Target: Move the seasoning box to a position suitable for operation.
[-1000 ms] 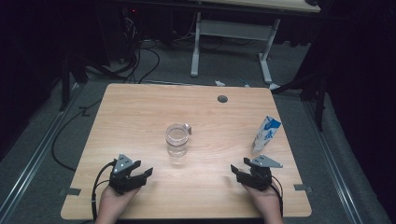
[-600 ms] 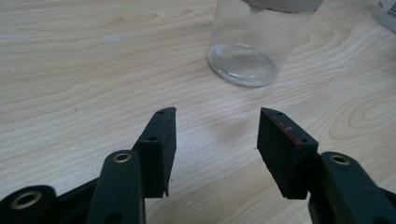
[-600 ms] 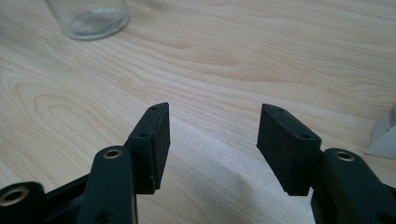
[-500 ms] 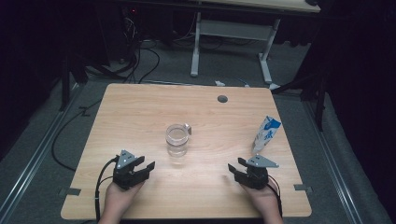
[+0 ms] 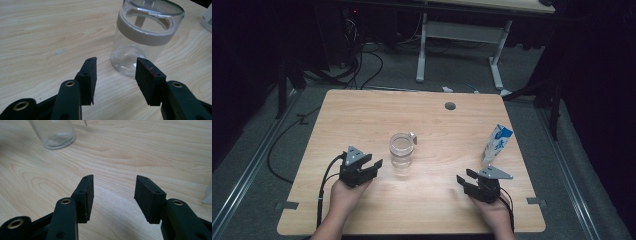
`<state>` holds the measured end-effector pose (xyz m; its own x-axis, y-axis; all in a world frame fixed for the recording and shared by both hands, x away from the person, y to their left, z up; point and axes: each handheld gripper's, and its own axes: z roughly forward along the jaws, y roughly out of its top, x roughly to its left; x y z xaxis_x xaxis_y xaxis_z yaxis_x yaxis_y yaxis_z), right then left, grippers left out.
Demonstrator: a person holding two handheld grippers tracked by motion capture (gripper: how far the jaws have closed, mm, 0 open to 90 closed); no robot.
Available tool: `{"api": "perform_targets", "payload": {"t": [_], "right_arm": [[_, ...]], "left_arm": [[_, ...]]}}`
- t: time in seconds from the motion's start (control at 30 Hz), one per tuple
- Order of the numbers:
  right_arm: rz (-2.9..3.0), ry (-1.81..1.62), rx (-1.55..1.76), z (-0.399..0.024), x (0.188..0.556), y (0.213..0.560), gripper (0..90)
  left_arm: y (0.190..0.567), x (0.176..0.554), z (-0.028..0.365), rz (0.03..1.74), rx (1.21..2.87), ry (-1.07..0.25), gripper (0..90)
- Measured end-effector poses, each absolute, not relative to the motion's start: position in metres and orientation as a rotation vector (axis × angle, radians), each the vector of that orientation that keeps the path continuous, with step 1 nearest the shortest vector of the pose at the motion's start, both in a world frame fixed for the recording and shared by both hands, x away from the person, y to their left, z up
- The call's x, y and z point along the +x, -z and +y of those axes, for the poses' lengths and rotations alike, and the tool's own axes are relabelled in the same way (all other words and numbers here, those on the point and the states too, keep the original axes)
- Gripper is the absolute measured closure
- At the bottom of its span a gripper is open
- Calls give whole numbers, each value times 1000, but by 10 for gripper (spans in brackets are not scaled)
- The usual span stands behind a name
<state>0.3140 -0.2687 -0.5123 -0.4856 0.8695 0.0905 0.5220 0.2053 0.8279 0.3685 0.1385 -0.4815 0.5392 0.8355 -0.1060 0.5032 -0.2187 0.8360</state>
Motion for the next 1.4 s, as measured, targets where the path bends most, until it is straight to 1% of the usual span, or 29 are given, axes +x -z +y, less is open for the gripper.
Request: {"api": "perform_targets", "payload": {"t": [0.23,0.3,0.93,0.97,1.0,1.03,1.07,1.1,1.13,1.17,1.4], "right_arm": [[2074,-1206,1296,-273,313,509,497],[2071,-1204,1299,-273,312,508,494],[2066,-1211,1293,-274,311,505,485],[2068,-1208,1287,-274,311,505,484],[2068,-1208,1287,-274,311,505,484],[2068,-1208,1287,-274,311,505,484],[2068,-1209,1287,-274,311,505,484],[2068,-1209,1288,-274,311,505,483],[2069,-1209,1288,-273,311,505,483],[2069,-1209,1286,-273,311,505,483],[2068,-1213,1288,-273,311,505,482]], "left_arm": [[478,383,130,1083,1901,-518,526],[477,388,129,1086,1901,-527,544],[470,407,124,1093,1894,-541,539],[470,408,124,1096,1893,-537,582],[471,409,124,1093,1896,-533,582],[471,411,124,1094,1897,-529,613],[471,412,125,1085,1898,-515,722],[472,414,126,1078,1885,-497,801],[472,415,126,1082,1876,-487,866],[472,416,126,1079,1870,-482,900],[471,421,118,1061,1878,-524,900]]}}
